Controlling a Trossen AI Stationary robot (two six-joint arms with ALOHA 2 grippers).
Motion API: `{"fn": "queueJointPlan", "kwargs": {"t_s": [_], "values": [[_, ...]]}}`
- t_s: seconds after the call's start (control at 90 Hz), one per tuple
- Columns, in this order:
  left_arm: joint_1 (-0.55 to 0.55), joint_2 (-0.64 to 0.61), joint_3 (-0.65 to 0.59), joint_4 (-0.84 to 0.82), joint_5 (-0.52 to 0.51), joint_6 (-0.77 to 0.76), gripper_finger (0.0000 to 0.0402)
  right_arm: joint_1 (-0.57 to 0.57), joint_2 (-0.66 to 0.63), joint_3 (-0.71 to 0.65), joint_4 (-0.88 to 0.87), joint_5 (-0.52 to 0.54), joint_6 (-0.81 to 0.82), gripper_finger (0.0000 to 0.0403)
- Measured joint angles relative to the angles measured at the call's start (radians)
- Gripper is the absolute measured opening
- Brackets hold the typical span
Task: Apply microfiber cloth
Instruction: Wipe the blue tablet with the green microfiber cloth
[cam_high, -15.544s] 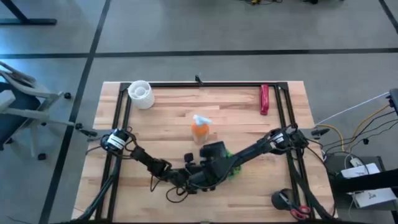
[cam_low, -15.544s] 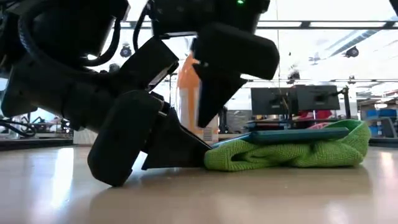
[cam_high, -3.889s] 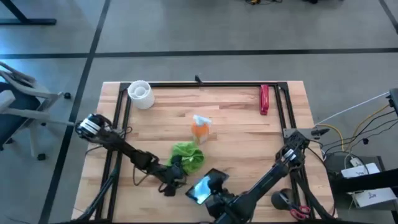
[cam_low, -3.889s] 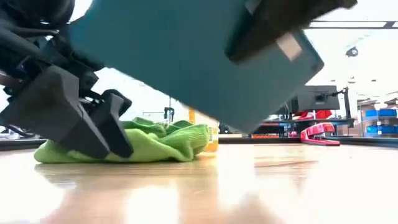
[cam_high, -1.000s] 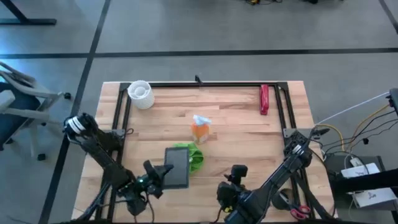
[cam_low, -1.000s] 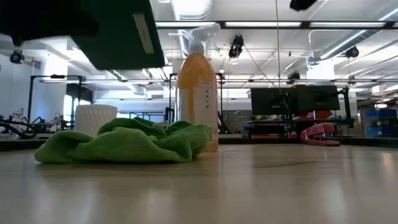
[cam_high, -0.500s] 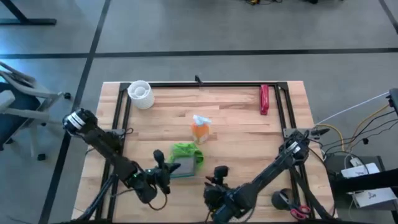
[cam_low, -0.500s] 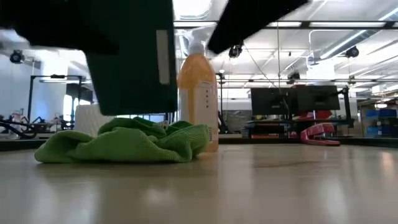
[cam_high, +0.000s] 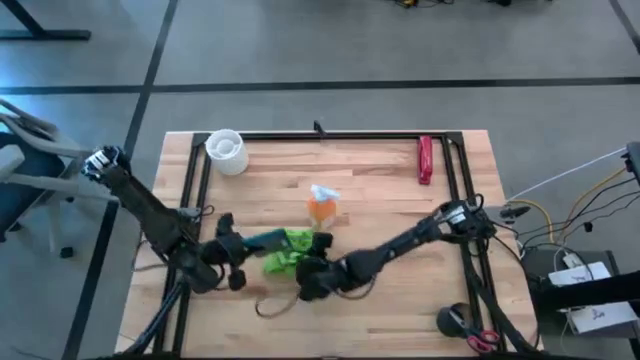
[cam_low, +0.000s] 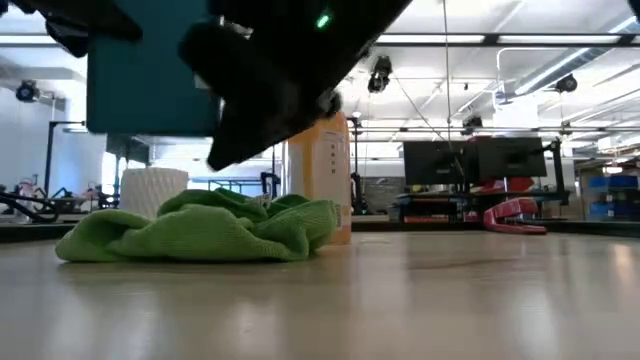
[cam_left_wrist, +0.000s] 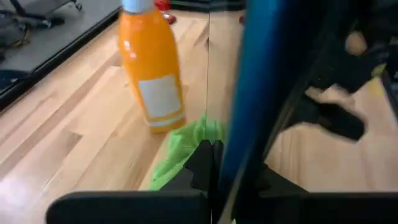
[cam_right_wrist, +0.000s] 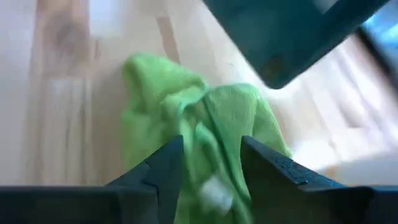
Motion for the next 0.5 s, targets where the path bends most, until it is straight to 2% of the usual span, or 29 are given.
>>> {"fn": "queueJointPlan", "kwargs": {"t_s": [0.178, 0.311, 0.4, 0.5], "values": [[0.0, -0.094, 0.0, -0.006, 0.01, -0.032, 0.0006, -0.056, 0.051, -0.012, 0.03, -0.154, 0.045, 0.0151], [0.0, -0.128, 0.0, -0.004, 0.009, -0.024, 0.0006, -0.066, 0.109, -0.013, 0.058, -0.256, 0.1, 0.0134], [-0.002, -0.132, 0.0, 0.009, -0.016, -0.022, 0.0006, -0.059, 0.132, -0.008, 0.061, -0.255, 0.133, 0.0103], [-0.001, -0.128, 0.0, 0.039, -0.028, -0.02, 0.0006, -0.037, 0.15, -0.007, 0.06, -0.246, 0.156, 0.0039]]}}
